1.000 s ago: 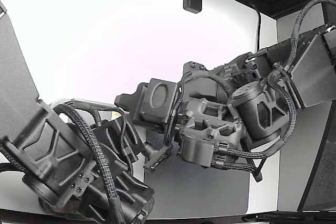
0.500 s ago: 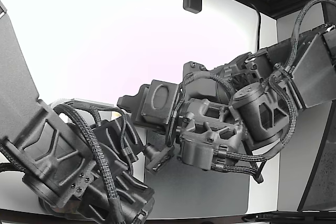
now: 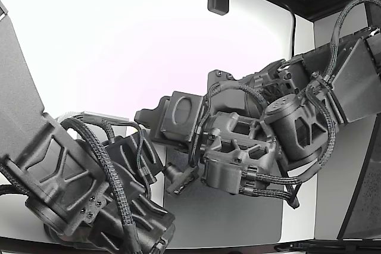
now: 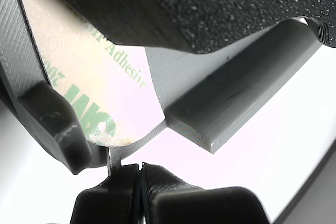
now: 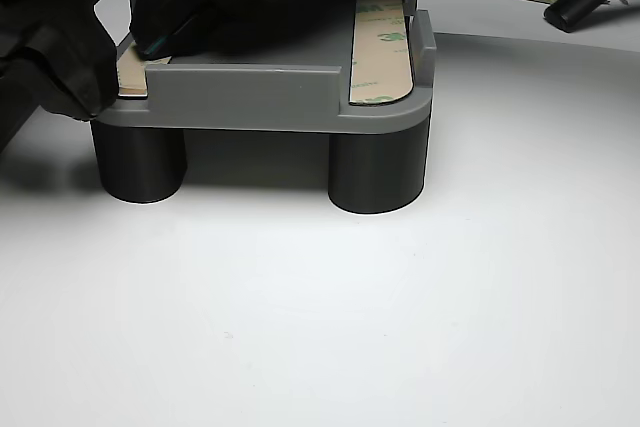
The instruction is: Peel off protective film from adhesive tape.
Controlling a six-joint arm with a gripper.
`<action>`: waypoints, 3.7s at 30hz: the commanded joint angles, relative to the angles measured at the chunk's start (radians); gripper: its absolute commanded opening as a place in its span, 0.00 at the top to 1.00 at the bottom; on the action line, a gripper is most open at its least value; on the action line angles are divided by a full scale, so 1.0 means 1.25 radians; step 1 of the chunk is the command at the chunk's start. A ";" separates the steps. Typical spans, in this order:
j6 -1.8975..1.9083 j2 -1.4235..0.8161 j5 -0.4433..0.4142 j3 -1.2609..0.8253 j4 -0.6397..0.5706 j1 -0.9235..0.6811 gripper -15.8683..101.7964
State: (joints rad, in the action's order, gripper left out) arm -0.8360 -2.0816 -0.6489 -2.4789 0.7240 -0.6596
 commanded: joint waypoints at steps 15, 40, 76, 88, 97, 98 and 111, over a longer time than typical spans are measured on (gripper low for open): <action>0.004 -0.005 -0.005 0.047 0.009 -0.002 0.96; 0.020 0.028 -0.018 0.053 0.001 -0.025 0.96; 0.005 0.029 -0.042 0.066 0.029 -0.027 0.96; 0.000 0.029 -0.039 0.082 0.043 -0.028 0.96; 0.011 0.038 -0.040 0.091 0.039 -0.038 0.96; 0.011 0.038 -0.040 0.090 0.038 -0.039 0.96; 0.009 0.052 -0.040 0.090 0.021 -0.040 0.96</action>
State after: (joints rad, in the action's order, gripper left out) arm -0.8237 -2.0034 -0.6964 -2.3961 0.7624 -0.7179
